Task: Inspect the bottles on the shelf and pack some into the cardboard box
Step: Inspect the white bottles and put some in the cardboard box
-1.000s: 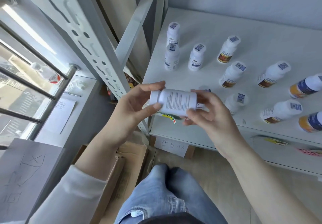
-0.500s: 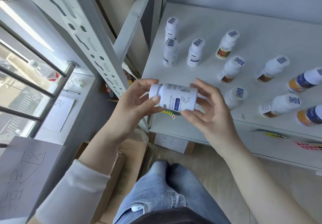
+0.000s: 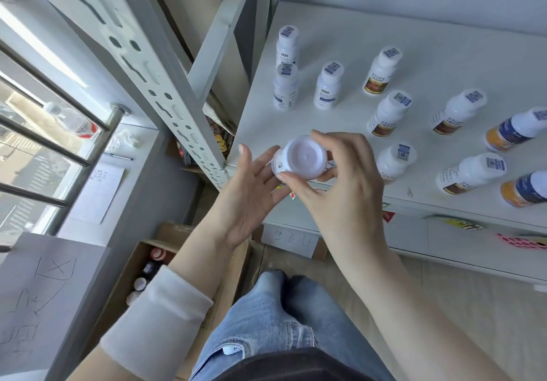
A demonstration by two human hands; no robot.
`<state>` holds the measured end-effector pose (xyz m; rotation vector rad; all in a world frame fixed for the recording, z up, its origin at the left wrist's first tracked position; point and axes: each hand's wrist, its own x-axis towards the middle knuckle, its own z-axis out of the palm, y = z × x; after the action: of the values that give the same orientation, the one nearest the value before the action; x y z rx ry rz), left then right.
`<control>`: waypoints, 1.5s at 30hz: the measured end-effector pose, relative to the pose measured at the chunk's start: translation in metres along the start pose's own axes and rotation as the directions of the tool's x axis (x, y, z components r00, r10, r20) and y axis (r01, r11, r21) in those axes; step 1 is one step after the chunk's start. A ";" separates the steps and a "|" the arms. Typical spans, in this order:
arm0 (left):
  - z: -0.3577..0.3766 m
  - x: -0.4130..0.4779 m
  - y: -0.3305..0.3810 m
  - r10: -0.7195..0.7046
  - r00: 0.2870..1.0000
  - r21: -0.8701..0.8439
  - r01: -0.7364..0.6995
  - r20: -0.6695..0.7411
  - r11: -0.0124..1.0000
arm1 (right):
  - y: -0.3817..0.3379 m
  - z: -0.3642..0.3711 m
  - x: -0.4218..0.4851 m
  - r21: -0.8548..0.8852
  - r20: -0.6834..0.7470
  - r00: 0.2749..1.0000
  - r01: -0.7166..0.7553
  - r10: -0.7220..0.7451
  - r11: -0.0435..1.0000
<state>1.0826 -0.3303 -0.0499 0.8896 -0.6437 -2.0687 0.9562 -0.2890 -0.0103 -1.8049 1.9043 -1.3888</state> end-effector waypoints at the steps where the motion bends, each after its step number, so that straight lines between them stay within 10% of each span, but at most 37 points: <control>1: 0.000 0.001 0.002 -0.001 1.000 -0.009 0.001 -0.016 1.000 | 0.002 -0.001 -0.002 0.004 -0.002 1.000 -0.006 0.006 1.000; 8: 0.001 -0.002 0.033 0.275 0.960 0.232 -0.280 0.055 0.932 | 0.014 -0.001 -0.020 0.270 0.028 0.994 -0.107 0.104 0.957; 16: 0.003 -0.004 0.043 0.176 0.971 0.281 -0.216 0.160 0.935 | 0.025 0.004 -0.027 0.139 -0.069 0.983 0.181 -0.173 0.974; 19: -0.004 -0.003 0.045 0.202 0.945 0.257 -0.268 0.256 0.929 | 0.020 0.005 -0.025 0.441 0.042 0.996 -0.095 0.085 0.892; 23: -0.013 -0.003 0.042 0.212 0.926 0.230 -0.290 0.312 0.929 | 0.017 0.003 -0.015 0.666 0.362 0.824 -0.556 0.436 0.498; 25: -0.016 -0.004 0.041 0.163 0.947 0.266 -0.239 0.279 0.934 | 0.017 0.002 -0.012 0.631 0.320 0.852 -0.518 0.415 0.578; 28: -0.016 -0.005 0.040 0.080 0.983 0.345 -0.134 0.168 0.929 | 0.021 0.002 -0.013 0.325 0.050 0.998 -0.042 0.027 0.945; 30: -0.016 -0.005 0.040 0.097 0.986 0.343 -0.139 0.139 0.929 | 0.027 0.003 -0.016 0.159 0.020 0.988 0.149 -0.154 0.976; 36: -0.017 -0.008 0.044 0.156 0.959 0.269 -0.220 0.238 0.938 | 0.021 0.005 -0.020 0.575 0.333 0.880 -0.474 0.339 0.666; 45: -0.019 0.002 0.050 0.117 0.987 0.330 -0.149 0.113 0.932 | 0.024 0.020 -0.018 0.310 0.093 0.988 -0.146 0.123 0.939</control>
<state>1.1192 -0.3634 -0.0286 0.9145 -1.1038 -1.9156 0.9572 -0.2871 -0.0464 -1.5222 1.6249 -1.4615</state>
